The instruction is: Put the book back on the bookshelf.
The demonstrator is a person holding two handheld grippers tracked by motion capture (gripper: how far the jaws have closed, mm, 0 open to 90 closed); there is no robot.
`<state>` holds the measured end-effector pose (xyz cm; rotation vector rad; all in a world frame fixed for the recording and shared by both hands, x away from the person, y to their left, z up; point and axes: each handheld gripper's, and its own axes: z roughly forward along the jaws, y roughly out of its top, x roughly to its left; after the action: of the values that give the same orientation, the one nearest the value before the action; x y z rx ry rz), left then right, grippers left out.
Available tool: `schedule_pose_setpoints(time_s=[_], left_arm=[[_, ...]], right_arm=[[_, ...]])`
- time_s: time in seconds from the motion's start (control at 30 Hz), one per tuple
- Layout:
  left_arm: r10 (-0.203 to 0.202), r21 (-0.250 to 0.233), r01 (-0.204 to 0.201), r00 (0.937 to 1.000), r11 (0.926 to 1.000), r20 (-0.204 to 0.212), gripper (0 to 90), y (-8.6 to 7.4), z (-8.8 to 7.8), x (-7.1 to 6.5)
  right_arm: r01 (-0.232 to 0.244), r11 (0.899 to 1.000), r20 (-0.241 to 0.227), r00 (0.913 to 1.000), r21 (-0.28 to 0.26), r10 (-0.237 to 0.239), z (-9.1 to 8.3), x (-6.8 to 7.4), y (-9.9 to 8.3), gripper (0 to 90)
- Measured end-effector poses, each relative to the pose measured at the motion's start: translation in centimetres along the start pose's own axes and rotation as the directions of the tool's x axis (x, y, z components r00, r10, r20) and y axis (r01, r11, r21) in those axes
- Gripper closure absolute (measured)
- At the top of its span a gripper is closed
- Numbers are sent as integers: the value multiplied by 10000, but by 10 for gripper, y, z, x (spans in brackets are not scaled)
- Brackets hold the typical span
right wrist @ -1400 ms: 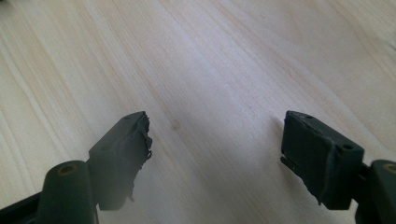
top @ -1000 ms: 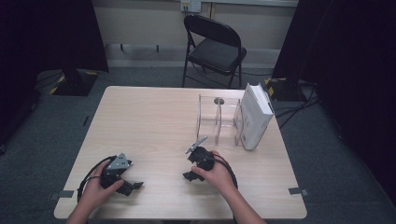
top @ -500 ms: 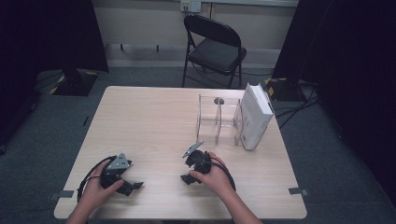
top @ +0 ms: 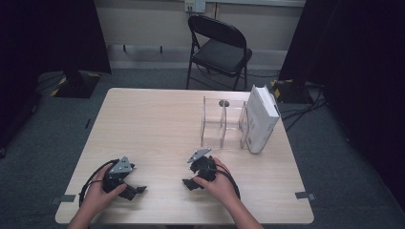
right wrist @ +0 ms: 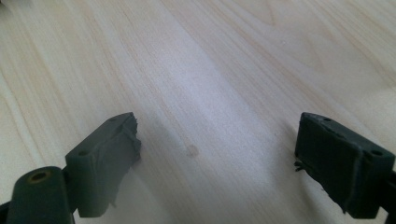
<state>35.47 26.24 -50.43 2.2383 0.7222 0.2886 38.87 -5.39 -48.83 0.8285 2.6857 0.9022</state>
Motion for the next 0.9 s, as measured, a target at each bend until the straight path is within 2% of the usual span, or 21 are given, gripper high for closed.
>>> schedule_pose_setpoints(time_s=[0.3,0.47,0.67,0.73,0.9], left_arm=[[1,3,-1,10000,10000,0,0,0,0,0],[2,2,-2,10000,10000,-2,0,0,0,0],[10,12,-10,10000,10000,-1,0,0,0,0],[8,7,-8,10000,10000,-3,0,0,0,0],[6,7,-6,10000,10000,-3,0,0,0,0]], right_arm=[[-142,9974,143,9998,-706,152,2,2,-6,113],[-148,9962,166,9997,-860,163,2,3,-8,114],[-229,9930,202,9995,-1159,254,3,4,-11,113],[-220,9892,219,9994,-1452,254,4,5,-14,113],[-297,9865,275,9990,-1612,346,5,6,-16,113]])
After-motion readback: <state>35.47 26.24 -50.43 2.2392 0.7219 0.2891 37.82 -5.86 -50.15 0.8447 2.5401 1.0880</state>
